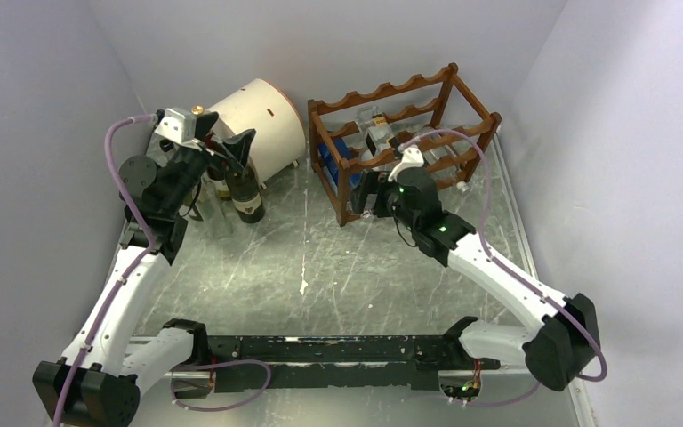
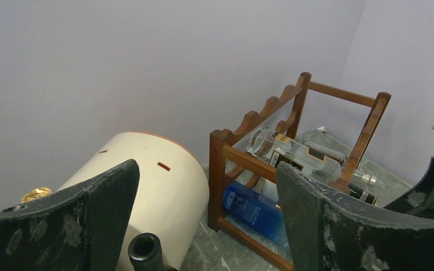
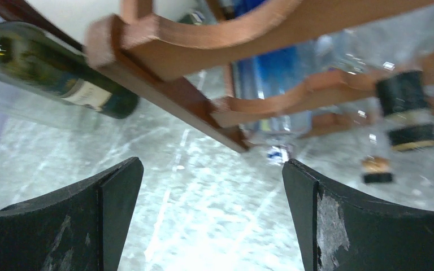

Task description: Take the wine bottle off the wine rack

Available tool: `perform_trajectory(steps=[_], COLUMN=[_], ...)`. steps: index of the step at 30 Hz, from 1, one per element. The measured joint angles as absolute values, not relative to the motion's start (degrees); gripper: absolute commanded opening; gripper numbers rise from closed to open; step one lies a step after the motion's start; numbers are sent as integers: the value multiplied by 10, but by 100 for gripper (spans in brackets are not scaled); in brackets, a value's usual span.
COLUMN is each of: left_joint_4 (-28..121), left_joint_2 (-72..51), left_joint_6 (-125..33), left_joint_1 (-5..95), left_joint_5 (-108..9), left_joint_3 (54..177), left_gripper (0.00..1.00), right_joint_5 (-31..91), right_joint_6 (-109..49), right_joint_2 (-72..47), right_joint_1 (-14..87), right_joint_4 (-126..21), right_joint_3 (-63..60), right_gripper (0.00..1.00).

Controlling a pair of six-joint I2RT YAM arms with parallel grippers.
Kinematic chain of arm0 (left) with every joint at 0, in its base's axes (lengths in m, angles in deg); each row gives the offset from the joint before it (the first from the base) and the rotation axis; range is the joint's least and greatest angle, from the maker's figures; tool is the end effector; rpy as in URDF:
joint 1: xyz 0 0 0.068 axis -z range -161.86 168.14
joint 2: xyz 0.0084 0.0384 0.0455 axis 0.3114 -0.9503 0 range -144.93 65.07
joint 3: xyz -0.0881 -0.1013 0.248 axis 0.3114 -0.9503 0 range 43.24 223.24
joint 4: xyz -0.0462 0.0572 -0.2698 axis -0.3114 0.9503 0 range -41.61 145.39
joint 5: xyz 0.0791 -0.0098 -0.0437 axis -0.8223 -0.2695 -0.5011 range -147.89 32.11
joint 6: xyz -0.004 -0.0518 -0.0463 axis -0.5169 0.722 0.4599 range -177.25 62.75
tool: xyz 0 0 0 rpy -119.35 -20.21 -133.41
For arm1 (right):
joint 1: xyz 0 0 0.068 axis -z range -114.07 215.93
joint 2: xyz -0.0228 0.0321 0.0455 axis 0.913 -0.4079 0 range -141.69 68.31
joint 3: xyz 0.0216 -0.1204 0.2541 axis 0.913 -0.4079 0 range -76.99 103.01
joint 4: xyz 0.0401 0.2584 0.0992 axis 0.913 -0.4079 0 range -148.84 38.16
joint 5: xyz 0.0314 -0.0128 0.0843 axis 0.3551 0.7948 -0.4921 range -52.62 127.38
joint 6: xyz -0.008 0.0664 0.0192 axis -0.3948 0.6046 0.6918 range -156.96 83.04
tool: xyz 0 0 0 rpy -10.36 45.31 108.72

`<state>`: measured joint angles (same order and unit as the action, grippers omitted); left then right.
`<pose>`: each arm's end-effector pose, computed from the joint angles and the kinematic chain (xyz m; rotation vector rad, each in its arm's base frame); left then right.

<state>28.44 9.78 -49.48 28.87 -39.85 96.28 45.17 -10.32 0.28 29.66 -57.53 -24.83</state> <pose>0.2447 -0.0644 0.4268 0.3068 1.2552 -0.4757 0.2539 0.1768 0.3048 -0.0751 1.9888 0.5900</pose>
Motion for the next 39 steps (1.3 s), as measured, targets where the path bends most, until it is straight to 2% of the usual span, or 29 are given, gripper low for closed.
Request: perform_trajectory(steps=[4,8,14,26,30,39], left_joint_4=[283,283,283,283,284,284], left_joint_2=[98,98,98,103,104,106], left_joint_6=[-494,-496,-515,-543,-548,-551], left_joint_1=[295,309,335,349,350,351], left_joint_5=[-399,-408,-429,-457,-459,-462], left_joint_3=[960,956,950,947,944,944], left_gripper=[92,92,92,92,92,92], right_joint_5=[473,457,365,124,83,34], right_joint_6=[-134,-152,-146,-28,10,85], right_joint_2=[43,76,90,-35,-82,-177], right_joint_1=[326,399,525,656,658,659], right_joint_4=[-619,-640,-618,-382,-291,-153], right_joint_3=[-273,-308,-352,-435,-437,-438], right_gripper=[100,100,100,99,94,72])
